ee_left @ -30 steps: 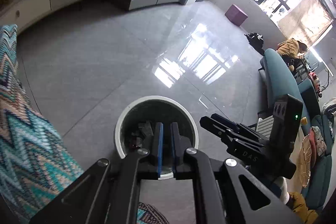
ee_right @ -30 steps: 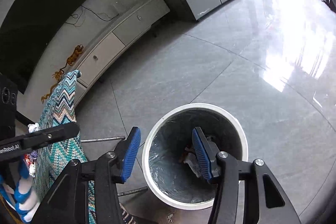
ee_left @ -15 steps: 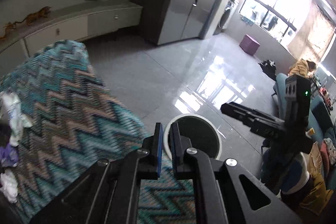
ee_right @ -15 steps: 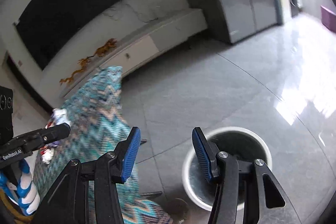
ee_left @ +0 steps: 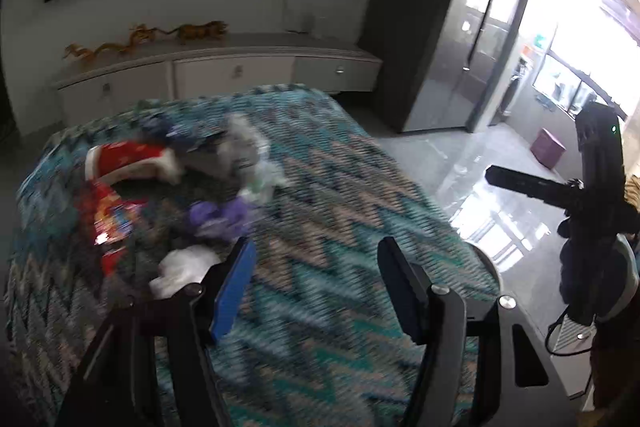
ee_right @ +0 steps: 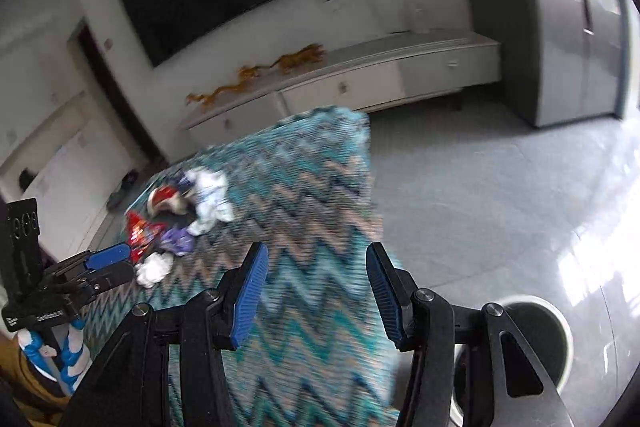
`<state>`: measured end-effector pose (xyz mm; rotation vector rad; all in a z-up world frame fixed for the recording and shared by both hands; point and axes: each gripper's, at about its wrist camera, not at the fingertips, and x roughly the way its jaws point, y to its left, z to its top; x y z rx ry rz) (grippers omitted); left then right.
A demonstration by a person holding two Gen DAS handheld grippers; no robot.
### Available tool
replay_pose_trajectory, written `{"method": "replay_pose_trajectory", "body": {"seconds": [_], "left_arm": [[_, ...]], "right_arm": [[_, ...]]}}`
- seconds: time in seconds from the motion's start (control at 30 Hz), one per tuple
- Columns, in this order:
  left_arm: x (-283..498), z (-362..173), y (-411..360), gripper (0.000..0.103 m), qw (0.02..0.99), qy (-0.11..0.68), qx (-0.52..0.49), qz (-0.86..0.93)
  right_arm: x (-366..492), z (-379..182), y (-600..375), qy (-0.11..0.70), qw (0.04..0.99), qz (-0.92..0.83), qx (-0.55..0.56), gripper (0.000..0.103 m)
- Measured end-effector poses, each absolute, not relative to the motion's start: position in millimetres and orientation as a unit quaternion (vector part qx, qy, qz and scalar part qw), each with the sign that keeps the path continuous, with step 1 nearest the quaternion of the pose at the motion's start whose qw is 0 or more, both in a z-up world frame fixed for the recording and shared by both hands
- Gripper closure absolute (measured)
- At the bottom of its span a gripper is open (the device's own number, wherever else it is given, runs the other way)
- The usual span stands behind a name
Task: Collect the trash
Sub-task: 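Grasp the red chip bag with the left tool while the right tool grasps the purple wrapper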
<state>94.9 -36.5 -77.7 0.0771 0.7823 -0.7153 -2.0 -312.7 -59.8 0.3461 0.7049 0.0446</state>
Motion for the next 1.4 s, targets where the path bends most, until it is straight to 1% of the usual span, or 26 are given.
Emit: {"method": "replay_pose_trajectory", "body": {"seconds": [0.2,0.33,0.77,1.1,1.4], "left_arm": [[101.5,-98.5,29.2,0.041,0.872,0.394,0.016,-0.289],[105.8,-111.9,52.3,0.041,0.873,0.403,-0.004,-0.274],[127.1,-134.1,68.5,0.041,0.864,0.422,-0.043,-0.272],[145.9,-141.3,87.0,0.041,0.869,0.427,-0.057,-0.245],[158.8,-147.1,91.3,0.041,0.868,0.433,-0.066,-0.233]], "right_arm": [[48.1,-66.3,-244.7,0.376,0.914,0.095,0.118,0.053],[75.2,-70.7,-205.2,0.39,0.906,0.135,0.089,0.053],[152.6,-92.0,-108.8,0.421,0.879,0.222,0.01,0.053],[183.0,-122.5,-90.6,0.444,0.865,0.23,-0.032,0.053],[194.1,-139.6,-105.8,0.455,0.861,0.225,-0.022,0.054]]}}
